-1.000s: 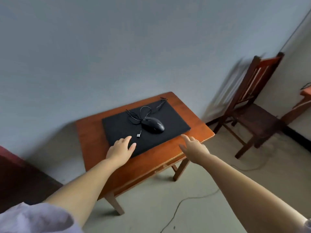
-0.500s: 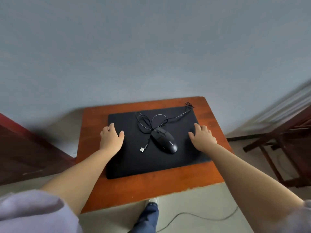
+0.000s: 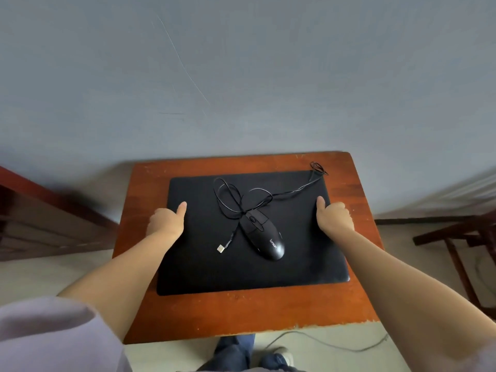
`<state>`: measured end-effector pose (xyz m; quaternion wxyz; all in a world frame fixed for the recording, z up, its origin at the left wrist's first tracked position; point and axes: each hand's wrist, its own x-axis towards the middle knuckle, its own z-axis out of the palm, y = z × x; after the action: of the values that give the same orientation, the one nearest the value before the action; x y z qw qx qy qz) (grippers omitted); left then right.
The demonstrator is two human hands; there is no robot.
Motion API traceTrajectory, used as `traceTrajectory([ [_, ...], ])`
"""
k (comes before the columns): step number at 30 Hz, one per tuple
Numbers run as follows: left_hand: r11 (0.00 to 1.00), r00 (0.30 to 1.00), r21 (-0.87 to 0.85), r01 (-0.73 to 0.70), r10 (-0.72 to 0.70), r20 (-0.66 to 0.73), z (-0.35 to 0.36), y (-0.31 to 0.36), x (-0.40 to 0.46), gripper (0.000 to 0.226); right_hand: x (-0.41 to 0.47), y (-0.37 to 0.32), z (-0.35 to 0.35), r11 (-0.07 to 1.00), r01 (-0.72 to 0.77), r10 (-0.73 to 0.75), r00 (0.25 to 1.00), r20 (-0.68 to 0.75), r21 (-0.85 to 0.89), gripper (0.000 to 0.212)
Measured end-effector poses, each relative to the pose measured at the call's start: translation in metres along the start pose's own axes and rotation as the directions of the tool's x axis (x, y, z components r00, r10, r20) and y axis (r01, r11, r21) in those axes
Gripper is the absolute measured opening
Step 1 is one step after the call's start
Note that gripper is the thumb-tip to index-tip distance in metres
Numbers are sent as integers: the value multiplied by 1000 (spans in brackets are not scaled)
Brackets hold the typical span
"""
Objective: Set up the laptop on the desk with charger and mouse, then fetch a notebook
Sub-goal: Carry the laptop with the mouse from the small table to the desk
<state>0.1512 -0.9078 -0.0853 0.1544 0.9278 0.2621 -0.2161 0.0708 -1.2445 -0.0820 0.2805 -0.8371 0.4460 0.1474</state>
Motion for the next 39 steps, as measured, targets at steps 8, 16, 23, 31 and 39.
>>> traceTrajectory([
  [8, 990, 994, -118, -75, 66, -82, -13, 5, 2, 66, -5, 10, -3, 996, 73, -70, 996, -54, 53, 67],
  [16, 933, 933, -26, -358, 357, -55, -13, 81, -28, 72, -20, 67, -50, 960, -85, 149, 963, -226, 268, 65],
  [23, 724, 722, -4, -690, 688, 76, 33, 183, -111, 66, -68, 186, -89, 819, -247, 464, 816, -346, 517, 56],
  [31, 451, 440, 42, -891, 839, 319, 129, 245, -274, 67, -154, 353, -111, 588, -402, 764, 560, -320, 702, 64],
  [39, 313, 302, 53, -948, 838, 454, 243, 253, -454, 70, -223, 525, -140, 425, -458, 884, 396, -249, 781, 70],
])
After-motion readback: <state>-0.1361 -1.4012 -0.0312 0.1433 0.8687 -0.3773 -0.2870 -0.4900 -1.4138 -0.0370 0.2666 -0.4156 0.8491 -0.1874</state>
